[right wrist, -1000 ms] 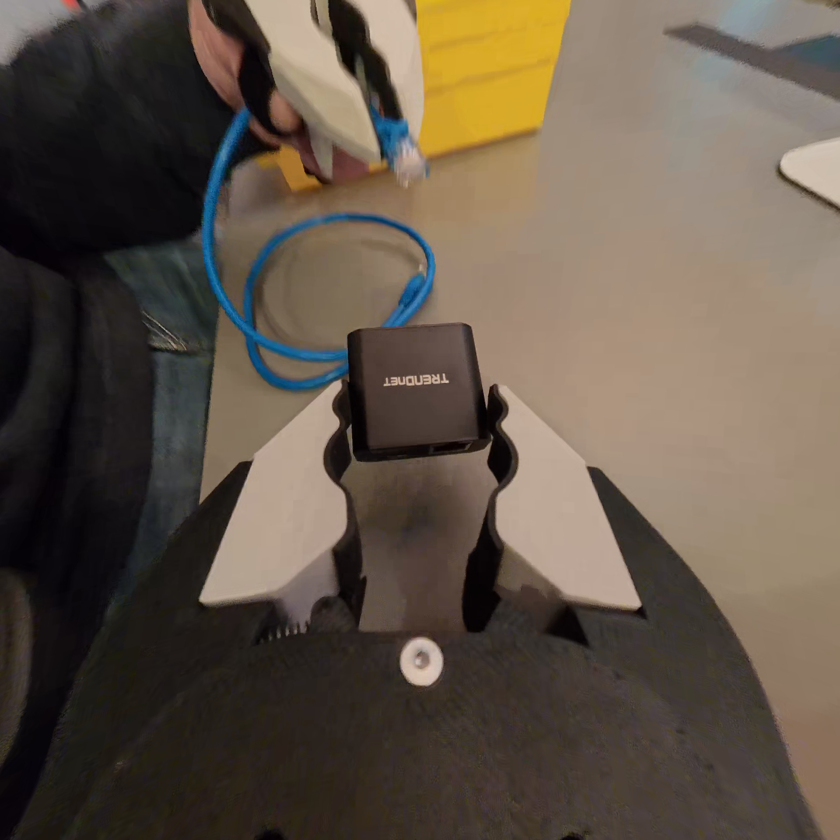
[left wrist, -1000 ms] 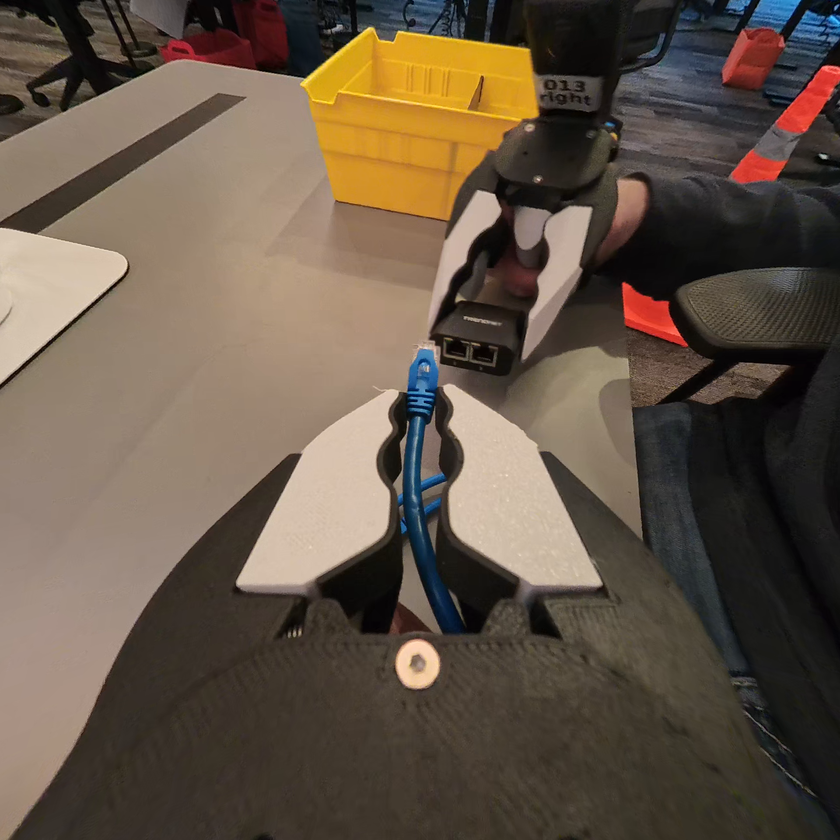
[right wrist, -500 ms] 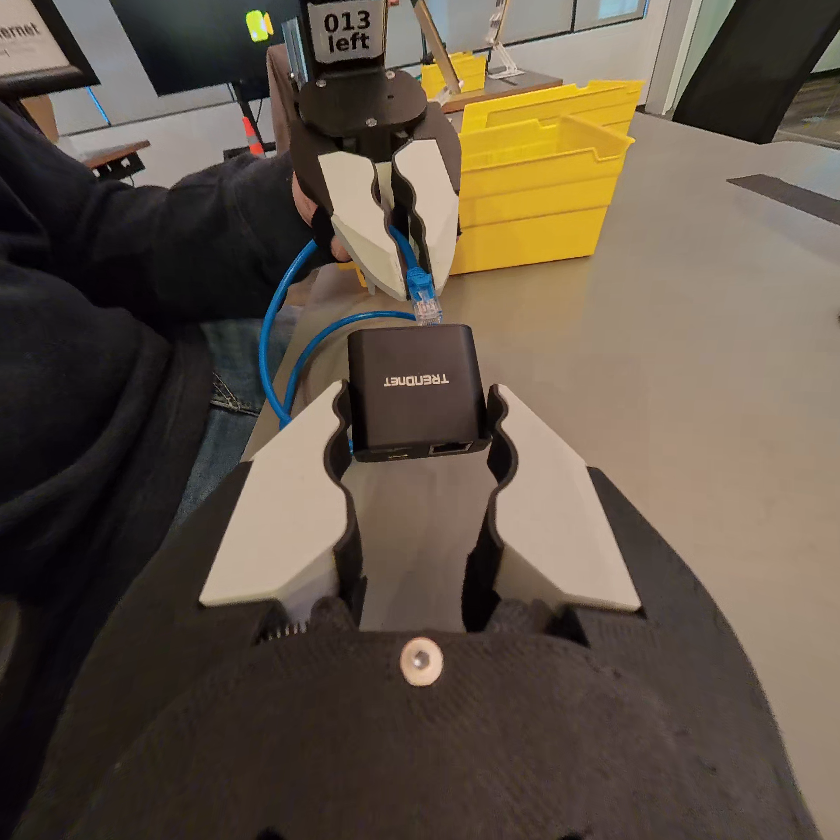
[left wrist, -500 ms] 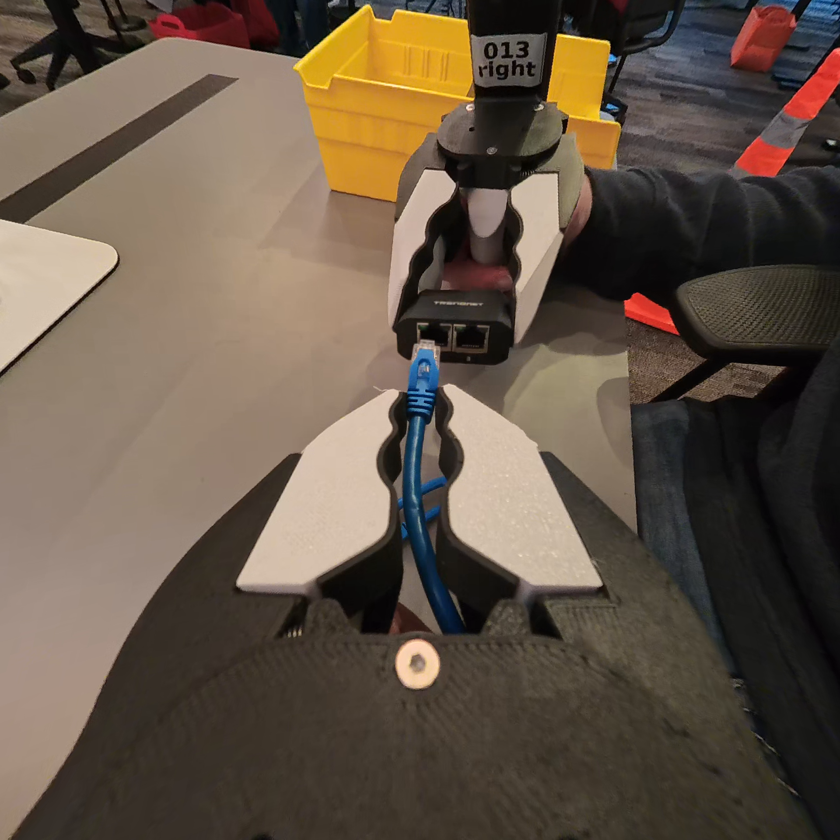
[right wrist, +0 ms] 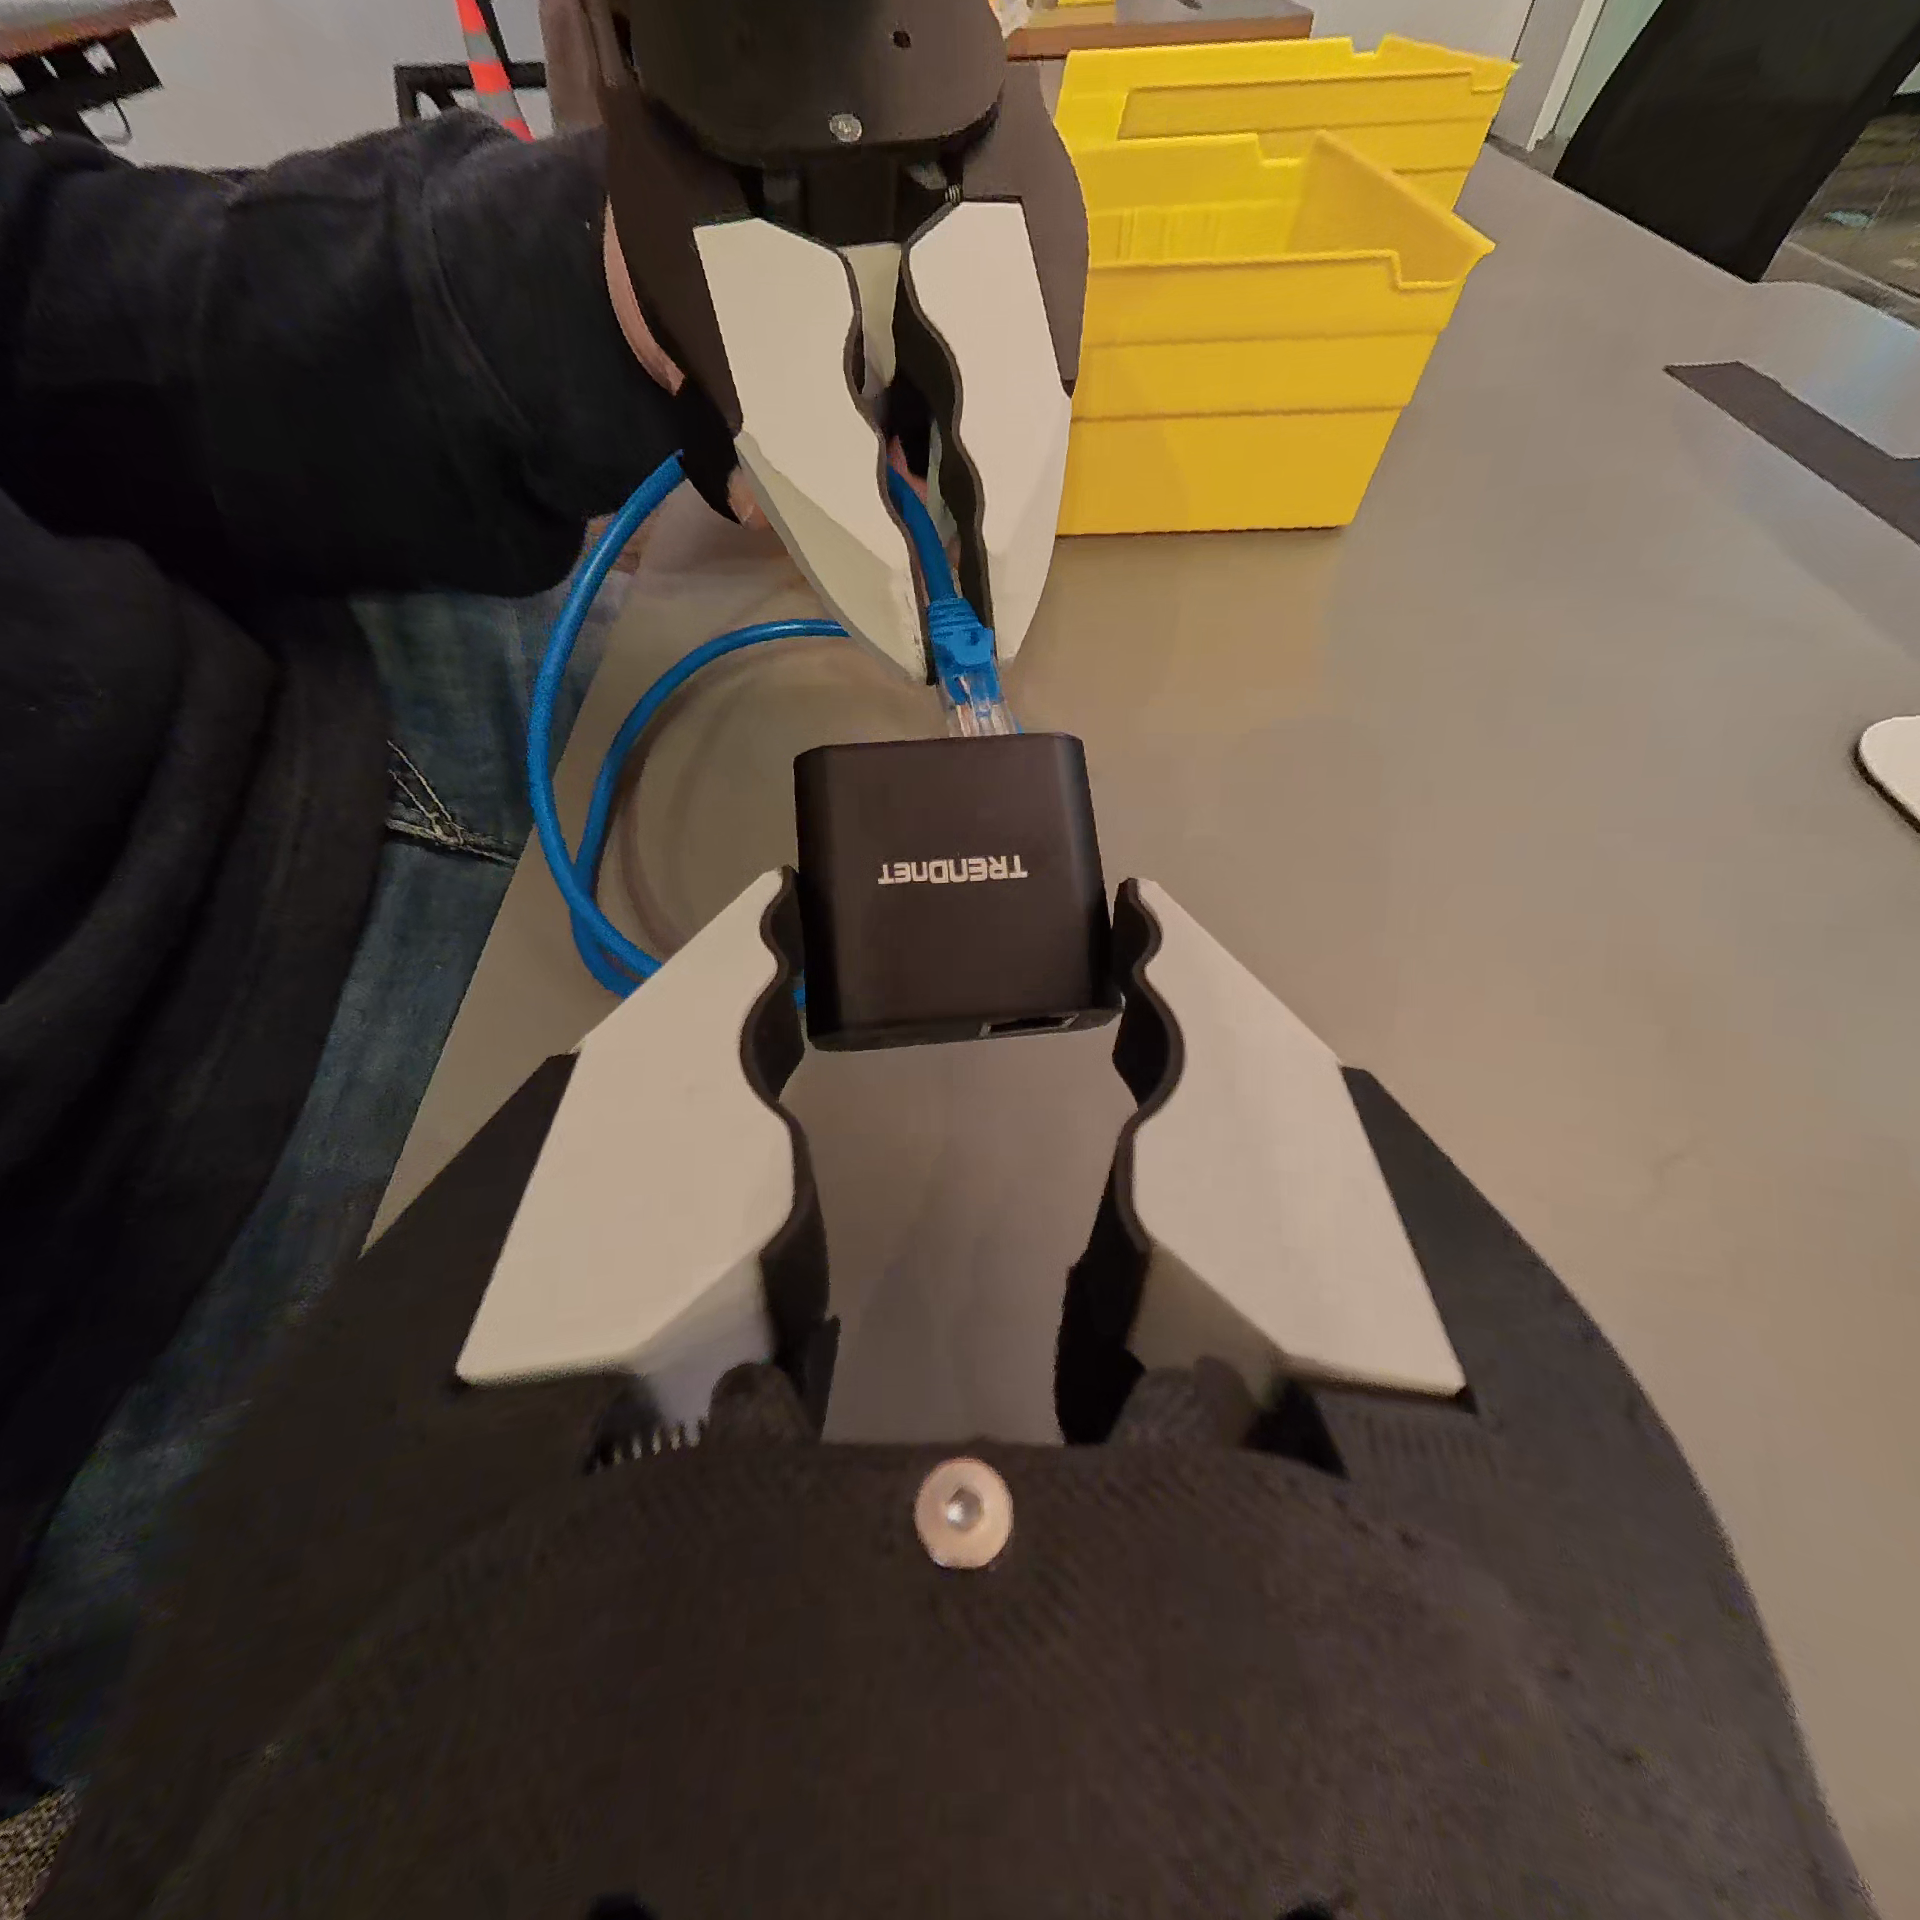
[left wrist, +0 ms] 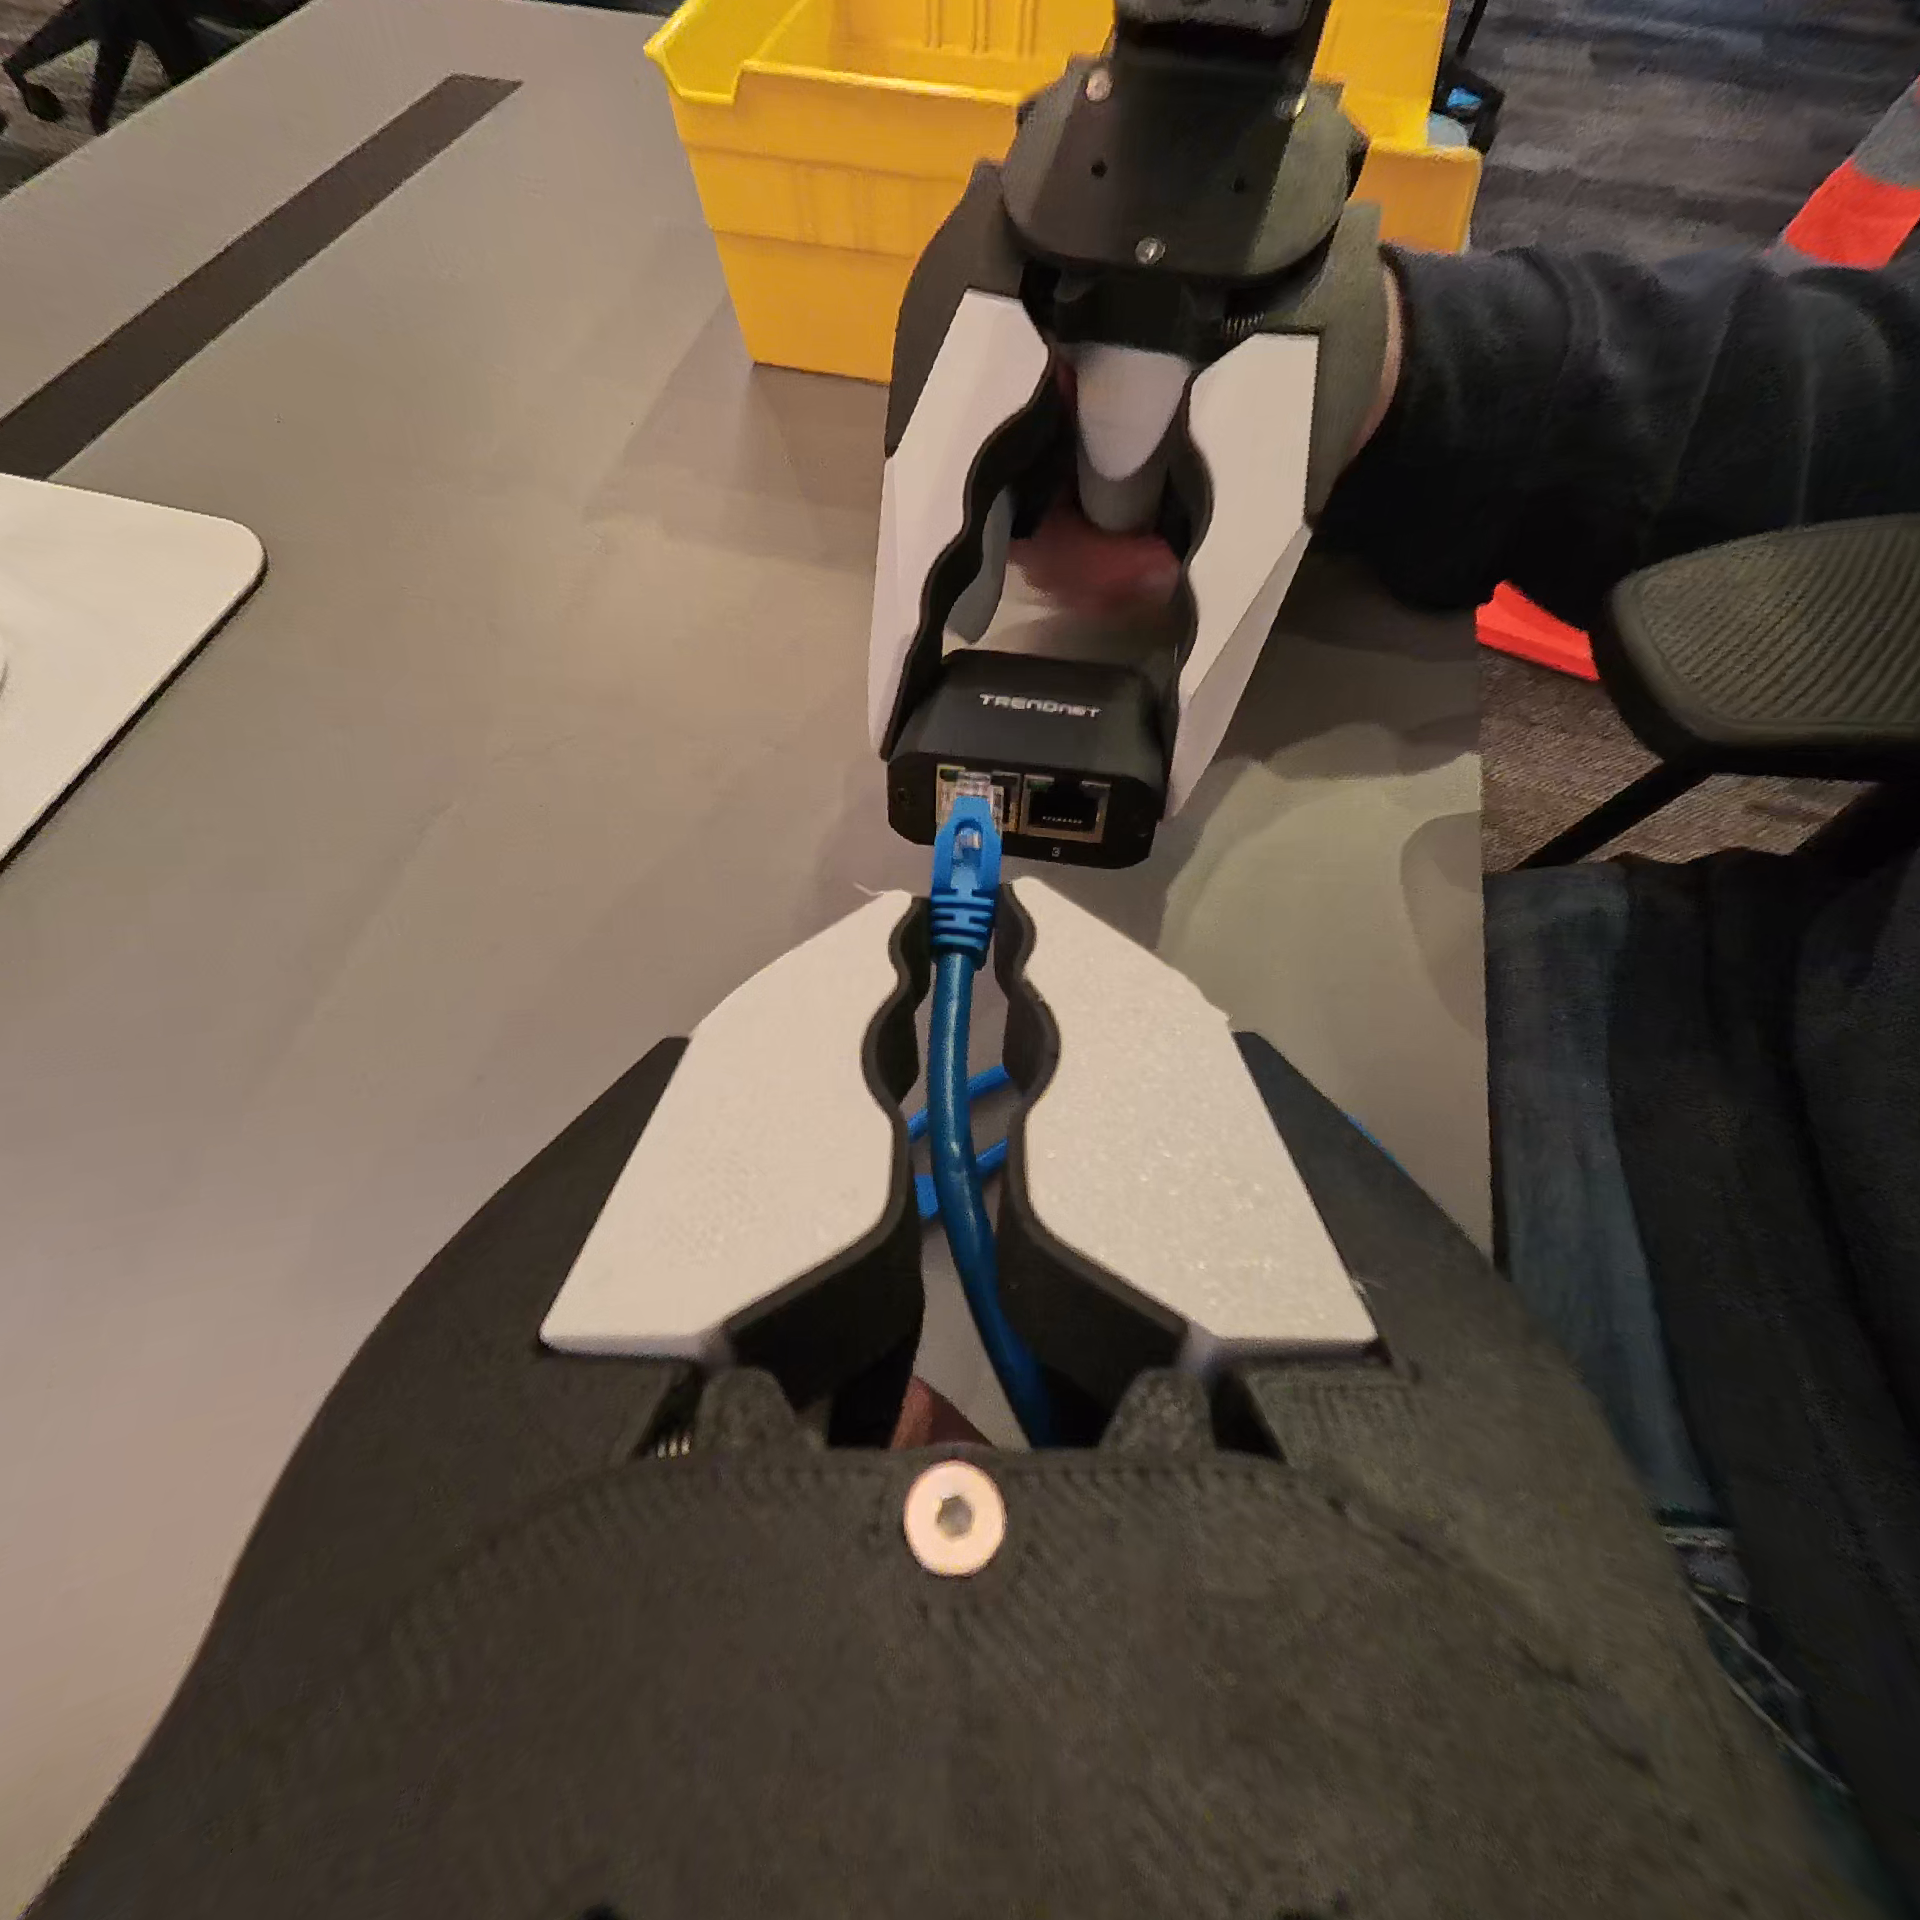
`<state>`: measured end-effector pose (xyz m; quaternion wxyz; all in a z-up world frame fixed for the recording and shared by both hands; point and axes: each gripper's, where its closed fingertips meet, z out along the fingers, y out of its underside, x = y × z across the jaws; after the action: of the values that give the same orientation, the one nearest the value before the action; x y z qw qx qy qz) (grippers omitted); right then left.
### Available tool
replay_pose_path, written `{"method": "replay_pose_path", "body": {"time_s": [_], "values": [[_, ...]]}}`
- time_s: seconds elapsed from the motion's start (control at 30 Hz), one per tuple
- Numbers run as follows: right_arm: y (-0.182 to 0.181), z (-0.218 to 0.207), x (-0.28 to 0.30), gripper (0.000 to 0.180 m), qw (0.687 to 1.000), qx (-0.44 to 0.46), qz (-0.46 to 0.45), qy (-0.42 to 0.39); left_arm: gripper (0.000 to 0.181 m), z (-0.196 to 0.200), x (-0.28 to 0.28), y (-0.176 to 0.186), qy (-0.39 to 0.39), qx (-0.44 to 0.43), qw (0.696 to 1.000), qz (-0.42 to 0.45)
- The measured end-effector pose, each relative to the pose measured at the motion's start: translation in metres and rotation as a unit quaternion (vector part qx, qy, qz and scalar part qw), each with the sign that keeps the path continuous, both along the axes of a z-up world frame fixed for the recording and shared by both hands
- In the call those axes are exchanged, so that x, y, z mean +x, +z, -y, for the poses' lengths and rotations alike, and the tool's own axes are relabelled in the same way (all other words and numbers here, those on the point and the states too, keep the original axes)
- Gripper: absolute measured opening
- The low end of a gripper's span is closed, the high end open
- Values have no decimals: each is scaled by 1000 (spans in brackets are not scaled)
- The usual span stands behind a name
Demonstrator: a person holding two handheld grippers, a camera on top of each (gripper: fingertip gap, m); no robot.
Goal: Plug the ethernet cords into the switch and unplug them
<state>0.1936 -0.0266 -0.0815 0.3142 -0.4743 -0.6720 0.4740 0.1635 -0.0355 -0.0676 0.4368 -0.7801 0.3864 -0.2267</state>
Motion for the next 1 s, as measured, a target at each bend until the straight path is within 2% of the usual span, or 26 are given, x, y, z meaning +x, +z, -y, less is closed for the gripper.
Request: {"method": "replay_pose_path", "body": {"time_s": [0.3,0.67,1.0], "values": [[-7,-2,1,59,998,46,43,-3,11,-1,1,-11,-4,-6,999,-51],[5,3,2,59,1000,17,8,25,11,2,7,-2,-17,-5,1000,15],[5,2,5,58,999,1,-11,33,11,0,12,-4,-16,-2,999,28]]}}
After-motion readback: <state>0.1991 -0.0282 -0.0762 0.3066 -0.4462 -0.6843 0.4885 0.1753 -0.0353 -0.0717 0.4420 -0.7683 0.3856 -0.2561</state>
